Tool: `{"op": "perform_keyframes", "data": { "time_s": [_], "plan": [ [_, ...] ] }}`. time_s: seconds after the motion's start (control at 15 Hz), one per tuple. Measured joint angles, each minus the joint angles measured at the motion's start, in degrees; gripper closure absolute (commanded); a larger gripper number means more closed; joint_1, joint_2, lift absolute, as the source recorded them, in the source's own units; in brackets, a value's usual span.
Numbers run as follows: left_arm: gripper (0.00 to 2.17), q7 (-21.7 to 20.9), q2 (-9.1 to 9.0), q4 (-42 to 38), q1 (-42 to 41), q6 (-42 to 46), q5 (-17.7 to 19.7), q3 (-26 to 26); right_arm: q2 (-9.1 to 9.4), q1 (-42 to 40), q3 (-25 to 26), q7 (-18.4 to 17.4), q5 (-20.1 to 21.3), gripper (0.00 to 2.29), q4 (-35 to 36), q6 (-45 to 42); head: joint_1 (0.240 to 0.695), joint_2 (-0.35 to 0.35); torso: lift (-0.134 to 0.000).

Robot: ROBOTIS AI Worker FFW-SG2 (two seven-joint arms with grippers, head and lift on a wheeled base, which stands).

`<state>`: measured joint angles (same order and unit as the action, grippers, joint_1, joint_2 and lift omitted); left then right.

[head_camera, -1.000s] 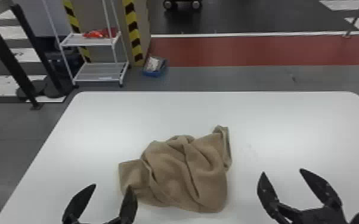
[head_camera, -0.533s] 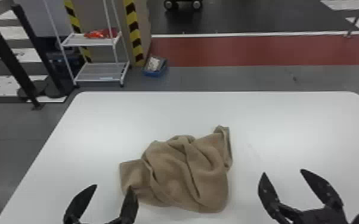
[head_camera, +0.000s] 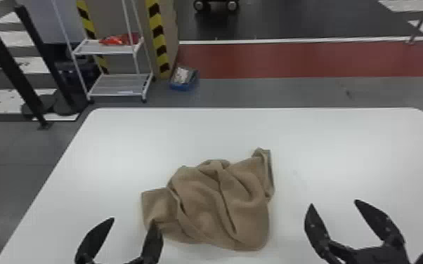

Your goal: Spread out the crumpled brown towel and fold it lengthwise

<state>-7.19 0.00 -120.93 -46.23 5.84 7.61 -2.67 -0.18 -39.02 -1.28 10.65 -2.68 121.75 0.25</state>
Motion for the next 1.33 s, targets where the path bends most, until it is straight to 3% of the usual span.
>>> {"op": "perform_keyframes", "data": {
  "time_s": [0.53,0.8,1.07,1.2,1.33],
  "plan": [
    [0.2,-2.6,0.0,4.6,3.9,-2.5,0.5,-2.6,0.0,3.2,-6.7,-1.1,2.8,0.1,-4.6,-0.2,0.695,0.191,-0.123],
    [0.2,-5.6,0.0,6.0,9.0,-12.5,0.0,-3.7,0.0,7.4,-13.4,-5.2,8.4,0.09,-8.3,1.2,0.695,0.253,-0.123],
    [0.2,-7.6,0.0,7.7,11.7,-16.9,-0.6,-4.0,0.0,11.7,-17.5,-7.5,12.2,0.09,-12.4,5.7,0.695,0.281,-0.123],
    [0.24,-8.8,0.0,7.7,12.1,-18.1,-0.4,-4.7,0.0,13.5,-17.9,-8.4,12.4,0.2,-14.3,7.3,0.695,0.284,-0.123],
    [0.56,-10.6,0.0,7.7,12.6,-19.5,-0.7,-5.3,0.0,14.9,-18.2,-8.7,12.4,0.6,-15.7,8.7,0.695,0.284,-0.123]
  ]
}}
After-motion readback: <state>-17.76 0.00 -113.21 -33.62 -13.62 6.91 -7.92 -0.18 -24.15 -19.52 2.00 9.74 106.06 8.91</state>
